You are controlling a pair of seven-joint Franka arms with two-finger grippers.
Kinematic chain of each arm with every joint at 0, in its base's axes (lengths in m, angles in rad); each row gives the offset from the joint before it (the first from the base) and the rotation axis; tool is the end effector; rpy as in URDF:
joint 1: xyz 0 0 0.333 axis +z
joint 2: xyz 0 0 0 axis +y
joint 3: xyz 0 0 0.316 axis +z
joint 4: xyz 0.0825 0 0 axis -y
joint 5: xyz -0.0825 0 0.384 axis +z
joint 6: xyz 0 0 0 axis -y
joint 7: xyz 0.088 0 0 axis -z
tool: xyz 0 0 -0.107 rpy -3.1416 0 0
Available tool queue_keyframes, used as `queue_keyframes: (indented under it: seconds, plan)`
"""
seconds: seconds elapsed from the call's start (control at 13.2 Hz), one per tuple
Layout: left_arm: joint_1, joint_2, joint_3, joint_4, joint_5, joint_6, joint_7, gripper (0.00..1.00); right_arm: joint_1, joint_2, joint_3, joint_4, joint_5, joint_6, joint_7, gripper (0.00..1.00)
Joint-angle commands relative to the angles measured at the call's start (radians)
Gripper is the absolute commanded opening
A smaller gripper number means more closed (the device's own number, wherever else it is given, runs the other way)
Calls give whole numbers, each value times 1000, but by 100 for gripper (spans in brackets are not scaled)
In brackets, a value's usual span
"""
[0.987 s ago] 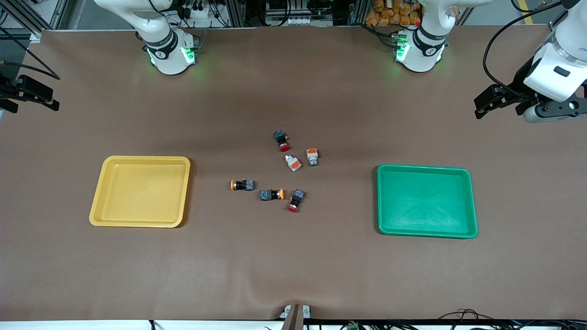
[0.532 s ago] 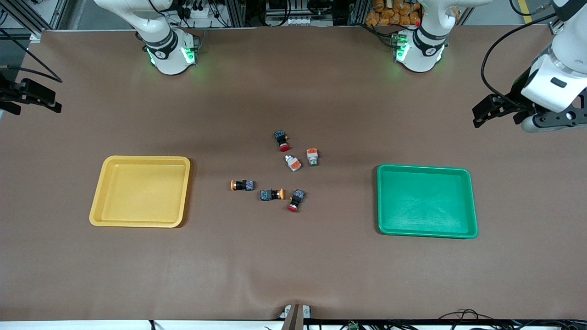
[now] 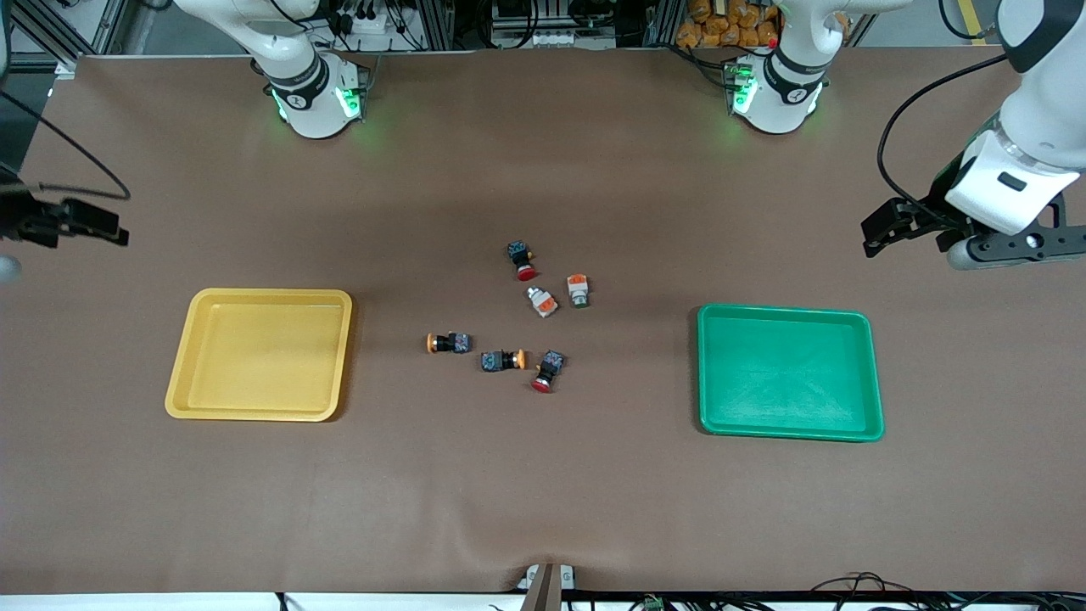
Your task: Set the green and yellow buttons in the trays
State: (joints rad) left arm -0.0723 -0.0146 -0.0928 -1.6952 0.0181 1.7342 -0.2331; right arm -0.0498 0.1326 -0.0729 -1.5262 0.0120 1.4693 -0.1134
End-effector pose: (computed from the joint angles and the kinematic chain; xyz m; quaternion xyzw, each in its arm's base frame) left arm 0.5548 -0.0911 0.5879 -0.9991 -0.0327 -0.0281 0.0042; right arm 0.5756 -0.0670 0.5623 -0.9955 0.0047 0.0936 0.0123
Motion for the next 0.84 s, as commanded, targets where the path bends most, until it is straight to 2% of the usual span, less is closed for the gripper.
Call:
queue_keyframes:
  seconds: [0.0, 0.15, 0.38, 0.53, 0.76]
  plan:
    - [-4, 25, -8, 25, -6, -1, -3, 100, -56, 76, 13, 43, -14, -12, -11, 100]
    - [-3, 60, -30, 23, -6, 34, -9, 100, -62, 82, 13, 37, -14, -20, 6, 100]
    - [-11, 129, -86, 22, -4, 77, -141, 100, -74, 107, 11, 29, -3, -21, 71, 100]
    - [-40, 174, -102, 19, -4, 94, -250, 100, -50, 139, 13, 29, 2, -17, 229, 100]
    - [-83, 208, -104, -10, -3, 100, -316, 100, 60, 205, 15, 31, 9, 24, 556, 100]
